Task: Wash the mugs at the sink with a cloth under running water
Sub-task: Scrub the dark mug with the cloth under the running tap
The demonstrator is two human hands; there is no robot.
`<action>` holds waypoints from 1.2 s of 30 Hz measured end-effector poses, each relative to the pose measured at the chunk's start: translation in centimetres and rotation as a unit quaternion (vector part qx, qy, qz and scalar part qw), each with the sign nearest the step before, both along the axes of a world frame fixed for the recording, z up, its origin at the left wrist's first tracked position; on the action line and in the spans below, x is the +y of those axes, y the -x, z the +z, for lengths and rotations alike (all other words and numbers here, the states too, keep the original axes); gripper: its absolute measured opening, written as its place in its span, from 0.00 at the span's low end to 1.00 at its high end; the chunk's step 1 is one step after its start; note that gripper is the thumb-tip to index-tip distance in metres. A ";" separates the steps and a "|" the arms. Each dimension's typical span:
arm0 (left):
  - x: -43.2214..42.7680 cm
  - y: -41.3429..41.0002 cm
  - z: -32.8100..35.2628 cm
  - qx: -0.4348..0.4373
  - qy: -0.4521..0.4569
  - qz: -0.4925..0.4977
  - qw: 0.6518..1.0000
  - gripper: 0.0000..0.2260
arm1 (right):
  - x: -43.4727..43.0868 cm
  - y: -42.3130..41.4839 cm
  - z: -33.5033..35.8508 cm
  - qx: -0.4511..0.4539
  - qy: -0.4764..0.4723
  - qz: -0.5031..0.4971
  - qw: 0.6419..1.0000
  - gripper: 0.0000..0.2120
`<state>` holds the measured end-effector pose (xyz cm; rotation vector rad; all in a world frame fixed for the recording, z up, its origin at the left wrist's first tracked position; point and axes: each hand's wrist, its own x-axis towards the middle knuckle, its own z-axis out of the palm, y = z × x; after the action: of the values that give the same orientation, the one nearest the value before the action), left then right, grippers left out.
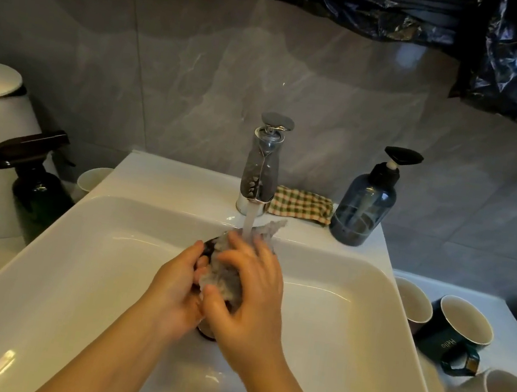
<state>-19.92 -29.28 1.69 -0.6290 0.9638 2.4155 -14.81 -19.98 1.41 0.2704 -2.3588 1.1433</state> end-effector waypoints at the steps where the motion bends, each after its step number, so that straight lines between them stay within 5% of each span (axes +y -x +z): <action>1: -0.1 -0.1 0.1 0.012 0.000 -0.020 1.000 0.11 | -0.1 0.3 0.0 0.013 -0.010 -0.027 0.999 0.11; 4: -0.3 -0.1 1.0 0.020 0.026 -0.032 0.999 0.21 | 1.1 0.8 1.4 -0.074 0.097 -0.091 0.988 0.06; 7: -0.2 -0.2 1.8 0.025 0.012 -0.006 1.000 0.22 | 3.1 0.3 1.1 -0.132 0.207 -0.047 0.968 0.10; 11: -0.1 -0.5 1.8 0.033 0.016 0.011 0.999 0.19 | 2.0 -0.3 -0.5 -0.016 0.004 0.025 1.000 0.21; 13: 0.1 -0.9 1.7 0.043 0.027 -0.020 0.999 0.22 | 1.0 0.4 -0.9 0.052 -0.118 -0.018 0.991 0.22; 15: 0.1 -1.1 1.7 0.040 0.039 -0.046 0.997 0.24 | 0.8 1.1 0.0 0.061 -0.137 -0.085 0.985 0.24; 17: 0.0 -1.0 1.8 0.035 0.040 -0.055 0.997 0.24 | 1.7 1.3 0.9 -0.051 -0.034 -0.123 0.990 0.24; 18: -0.1 -0.9 2.0 0.035 0.037 -0.059 0.997 0.24 | 2.3 1.4 1.8 -0.142 0.095 -0.133 0.976 0.21; 19: -0.3 -0.9 2.1 0.038 0.032 -0.064 0.997 0.25 | 2.9 1.5 2.7 -0.215 0.269 -0.133 0.929 0.19; 21: -0.3 -1.0 2.3 0.048 0.019 -0.070 0.996 0.25 | 4.7 1.7 2.9 -0.326 0.538 -0.108 0.770 0.16; 26: 0.4 -1.1 2.5 0.072 -0.035 -0.028 0.996 0.22 | 4.4 0.3 1.9 -0.353 0.749 0.056 0.557 0.26; 29: 0.7 -0.7 2.1 0.119 0.000 0.026 0.993 0.20 | 3.4 0.7 1.5 -0.354 0.789 0.075 0.497 0.23; 32: 0.9 -0.6 1.8 0.213 0.152 0.023 0.965 0.17 | 2.9 0.6 0.5 -0.364 0.796 0.092 0.475 0.26; 36: 0.4 -0.4 1.8 0.233 0.216 -0.012 0.948 0.16 | 3.0 0.7 -0.1 -0.349 0.791 0.055 0.498 0.17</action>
<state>-19.50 -28.91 3.45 -0.1709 1.7119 2.3903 -15.49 -17.00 1.34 -0.8467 -0.6197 3.2200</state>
